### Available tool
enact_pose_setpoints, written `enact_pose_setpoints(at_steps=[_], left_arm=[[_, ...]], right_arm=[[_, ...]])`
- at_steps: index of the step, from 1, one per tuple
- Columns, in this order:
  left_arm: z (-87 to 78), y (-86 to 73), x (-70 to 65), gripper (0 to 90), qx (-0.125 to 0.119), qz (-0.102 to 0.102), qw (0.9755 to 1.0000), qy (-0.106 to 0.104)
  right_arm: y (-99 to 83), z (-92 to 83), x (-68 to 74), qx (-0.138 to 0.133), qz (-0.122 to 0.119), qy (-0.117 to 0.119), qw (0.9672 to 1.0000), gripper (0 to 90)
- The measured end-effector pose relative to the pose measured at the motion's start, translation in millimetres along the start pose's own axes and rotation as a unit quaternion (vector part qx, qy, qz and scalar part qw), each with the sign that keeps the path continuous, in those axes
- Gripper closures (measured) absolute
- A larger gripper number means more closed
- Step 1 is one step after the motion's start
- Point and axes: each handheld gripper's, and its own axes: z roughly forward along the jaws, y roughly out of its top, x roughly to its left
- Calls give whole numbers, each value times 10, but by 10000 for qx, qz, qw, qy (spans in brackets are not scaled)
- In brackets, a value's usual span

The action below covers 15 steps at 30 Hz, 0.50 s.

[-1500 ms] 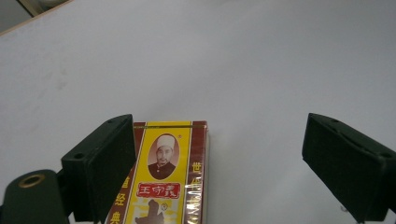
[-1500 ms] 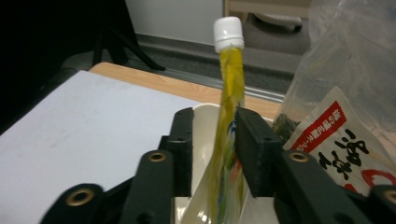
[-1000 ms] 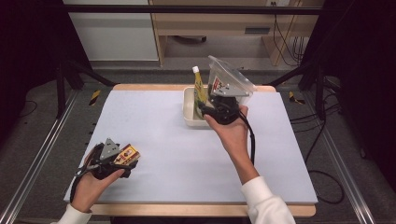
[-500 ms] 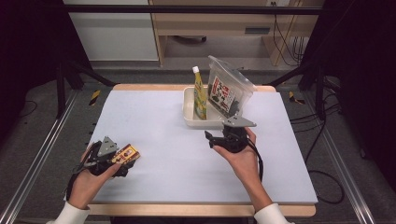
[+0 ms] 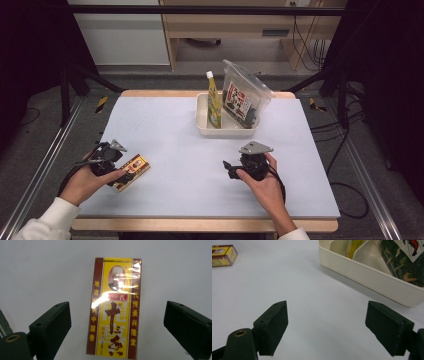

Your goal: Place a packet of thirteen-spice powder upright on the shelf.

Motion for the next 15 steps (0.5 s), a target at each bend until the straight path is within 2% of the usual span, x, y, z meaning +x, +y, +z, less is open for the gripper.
enact_pose_setpoints(at_steps=[2, 5, 9, 15], left_arm=[[10, -25, 26, 77, 235, 9, 9997, 87], [23, -71, 62, 79, 460, -31, 9989, 1], [49, -108, 93, 98, 551, -58, 9984, -97], [160, -85, 78, 160, 732, 110, 9971, -157]], right_arm=[[-13, 4, 12, -9, -78, 20, 10000, 213], [-10, -3, 15, -46, -135, -16, 9999, 227], [-17, 9, 12, -2, -121, 11, 9999, 221], [-33, 29, 15, 141, -103, 92, 9998, 200]])
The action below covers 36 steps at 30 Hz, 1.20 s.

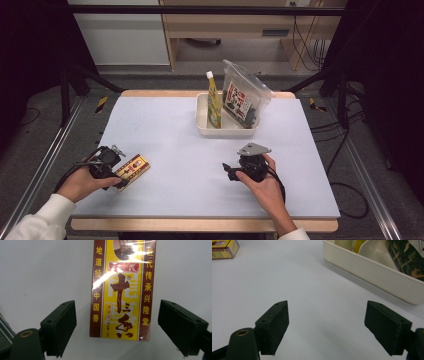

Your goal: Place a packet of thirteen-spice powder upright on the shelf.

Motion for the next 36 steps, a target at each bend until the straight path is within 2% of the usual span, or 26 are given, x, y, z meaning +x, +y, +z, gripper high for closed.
enact_pose_setpoints(at_steps=[5, 9, 11, 16, 20, 23, 26, 28, 29, 30, 32, 33, 36], left_arm=[[91, 32, -7, 235, 113, 89, 9999, 33], [141, 39, -10, 273, 169, 103, 9998, -57], [150, 45, -20, 302, 202, 184, 9996, -47], [132, 43, -27, 316, 182, 226, 9996, -33], [47, 68, -56, 322, -119, 383, 9992, 35], [-48, 156, -131, 322, -442, 658, 9968, 111], [-117, 308, -265, 322, -918, 923, 9914, 130], [-128, 433, -387, 322, -1231, 1132, 9858, 180], [-135, 517, -461, 322, -1397, 1343, 9808, 235], [-130, 579, -524, 322, -1582, 1448, 9764, 257], [-114, 685, -621, 322, -1833, 1541, 9706, 229], [-97, 755, -689, 322, -1962, 1648, 9663, 243], [-43, 881, -814, 322, -2187, 1907, 9564, 344]], right_arm=[[-4, 14, 20, 62, -55, 49, 10000, 195], [-4, 16, 27, 74, -101, 75, 9999, 192], [0, 11, 34, 62, -66, 83, 9999, 192], [6, 0, 36, 8, -67, 104, 9999, 192], [19, -9, 62, -28, -40, 125, 9999, 192], [43, -8, 86, -70, 4, 172, 9998, 191], [86, -1, 119, -136, 108, 285, 9994, 182], [132, 12, 150, -169, 150, 394, 9990, 169], [150, 18, 160, -188, 167, 410, 9988, 169], [186, 25, 170, -194, 200, 457, 9986, 169], [241, 35, 168, -189, 243, 539, 9981, 175], [262, 35, 161, -181, 251, 565, 9979, 190], [353, 26, 120, -231, 389, 620, 9970, 215]])
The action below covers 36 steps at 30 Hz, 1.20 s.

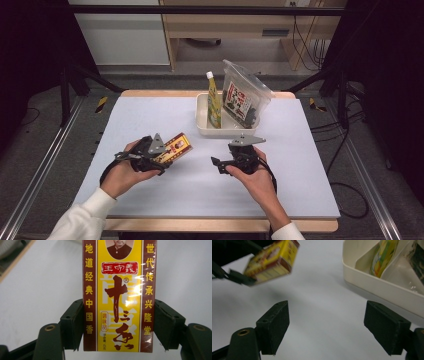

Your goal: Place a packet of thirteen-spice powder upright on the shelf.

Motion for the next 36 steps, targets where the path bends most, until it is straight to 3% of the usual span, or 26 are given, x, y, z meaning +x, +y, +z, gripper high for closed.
enact_pose_setpoints(at_steps=[2, 6, 17, 27, 36], left_arm=[[61, 70, -49, 321, -126, 144, 9998, 51], [147, 140, -121, 321, -248, 319, 9991, 120], [155, 151, -261, 320, -771, 344, 9961, 244], [169, 168, -350, 319, -1019, 392, 9938, 210], [130, 181, -365, 318, -1227, 416, 9912, 259]], right_arm=[[63, -8, -31, -104, 204, 112, 9997, 238], [181, -16, -56, -82, 254, 186, 9995, 276], [390, 72, 0, 77, 397, 672, 9969, 346], [478, 200, 60, 276, 323, 906, 9950, 373], [501, 247, 13, 445, 560, 1119, 9911, 439]])
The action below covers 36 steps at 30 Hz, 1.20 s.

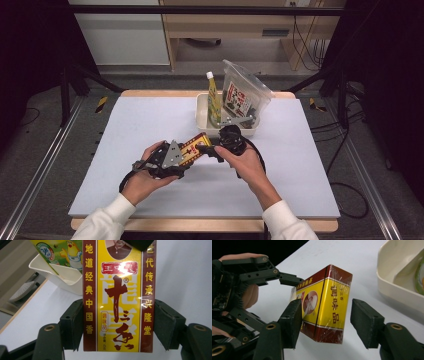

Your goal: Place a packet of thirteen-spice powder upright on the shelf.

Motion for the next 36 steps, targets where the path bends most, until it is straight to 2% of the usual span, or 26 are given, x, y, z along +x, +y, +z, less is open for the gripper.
enact_pose_setpoints(at_steps=[5, 10, 14, 18, 21, 23, 25, 26, 27, 29, 32, 36], left_arm=[[3, 10, 1, 318, -36, 25, 10000, 40], [19, 3, 13, 318, -46, 16, 10000, 26], [60, -2, 16, 318, 23, 83, 10000, 22], [100, 1, 22, 317, 17, 79, 10000, 19], [120, 12, 28, 316, -60, 4, 10000, 41], [130, 21, 46, 311, -114, -121, 9998, 58], [132, 26, 60, 276, -102, -201, 9997, 57], [125, 26, 70, 247, -98, -292, 9995, 40], [117, 24, 76, 221, -88, -343, 9994, 12], [79, 4, 90, 196, -88, -420, 9991, 14], [-1, -67, 115, 174, -30, -632, 9980, -27], [-111, -207, 144, 145, 83, -935, 9956, 70]], right_arm=[[27, 17, 12, 74, 66, 108, 9999, 511], [53, 1, 24, 80, 159, 99, 9998, 560], [73, -26, 41, 91, 239, 119, 9996, 620], [115, -58, 103, 151, 371, 80, 9992, 671], [145, -77, 141, 137, 439, -71, 9989, 681], [167, -89, 164, 106, 491, -167, 9986, 683], [186, -93, 186, 60, 506, -273, 9983, 683], [198, -93, 195, 30, 484, -403, 9980, 683], [217, -96, 203, -6, 477, -582, 9972, 683], [248, -103, 200, -89, 537, -748, 9957, 683], [303, -108, 191, -195, 501, -1059, 9929, 682], [366, -91, 185, -271, 484, -1348, 9893, 682]])
